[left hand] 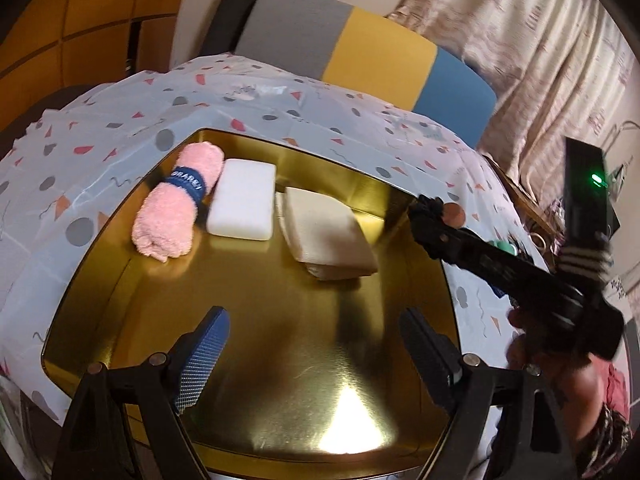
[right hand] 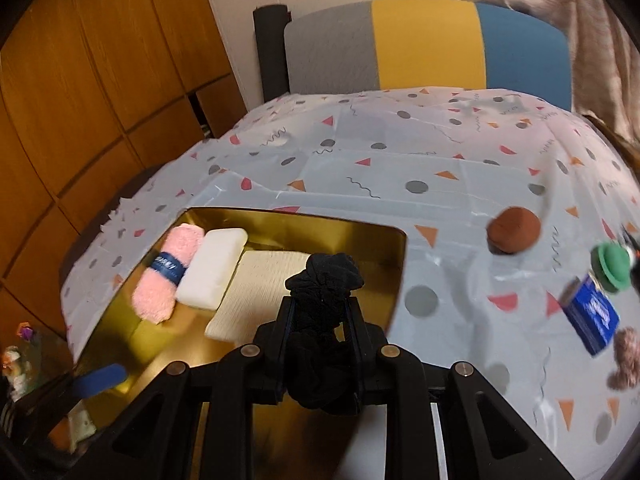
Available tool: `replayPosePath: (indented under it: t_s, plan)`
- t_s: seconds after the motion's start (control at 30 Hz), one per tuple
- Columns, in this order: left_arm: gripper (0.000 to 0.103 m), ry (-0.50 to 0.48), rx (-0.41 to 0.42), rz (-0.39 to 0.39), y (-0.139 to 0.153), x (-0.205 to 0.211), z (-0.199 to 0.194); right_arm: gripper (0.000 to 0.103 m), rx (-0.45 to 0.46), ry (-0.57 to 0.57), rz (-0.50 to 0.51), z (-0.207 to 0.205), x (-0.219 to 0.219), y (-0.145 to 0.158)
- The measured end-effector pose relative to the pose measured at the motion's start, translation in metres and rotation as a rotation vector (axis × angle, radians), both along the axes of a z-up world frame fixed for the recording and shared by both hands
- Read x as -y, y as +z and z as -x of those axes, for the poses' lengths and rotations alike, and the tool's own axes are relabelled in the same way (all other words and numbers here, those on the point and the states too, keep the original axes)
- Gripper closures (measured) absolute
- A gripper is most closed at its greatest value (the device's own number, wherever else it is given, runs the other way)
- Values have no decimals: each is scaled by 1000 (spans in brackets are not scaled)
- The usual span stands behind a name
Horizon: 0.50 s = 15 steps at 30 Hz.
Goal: Organize soft objects
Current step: 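Carry the black scrunchie with the right tool into the tray and release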
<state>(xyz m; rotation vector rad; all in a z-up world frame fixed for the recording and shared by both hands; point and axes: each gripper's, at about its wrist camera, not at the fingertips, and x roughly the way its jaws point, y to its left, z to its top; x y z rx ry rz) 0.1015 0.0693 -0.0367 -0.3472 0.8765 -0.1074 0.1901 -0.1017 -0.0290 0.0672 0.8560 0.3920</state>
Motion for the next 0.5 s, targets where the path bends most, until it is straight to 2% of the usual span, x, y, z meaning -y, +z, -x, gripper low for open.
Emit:
replayPosePath:
  t_s: [0.13, 0.23, 0.33, 0.4, 0.5]
  plan:
    - [15, 13, -11, 12, -2, -5, -1, 75, -5, 1, 62, -22, -16, -7]
    - [15, 12, -10, 14, -2, -4, -2, 62, -19, -18, 88, -34, -20, -13]
    - [15, 4, -11, 20, -2, -4, -2, 58, -10, -46, 58, -35, -13, -11]
    - [15, 1, -12, 24, -3, -4, -2, 44, 19, -74, 27, -29, -6, -5]
    - [15, -8, -20, 31, -5, -2, -2, 41, 75, -93, 8, -18, 2, 6]
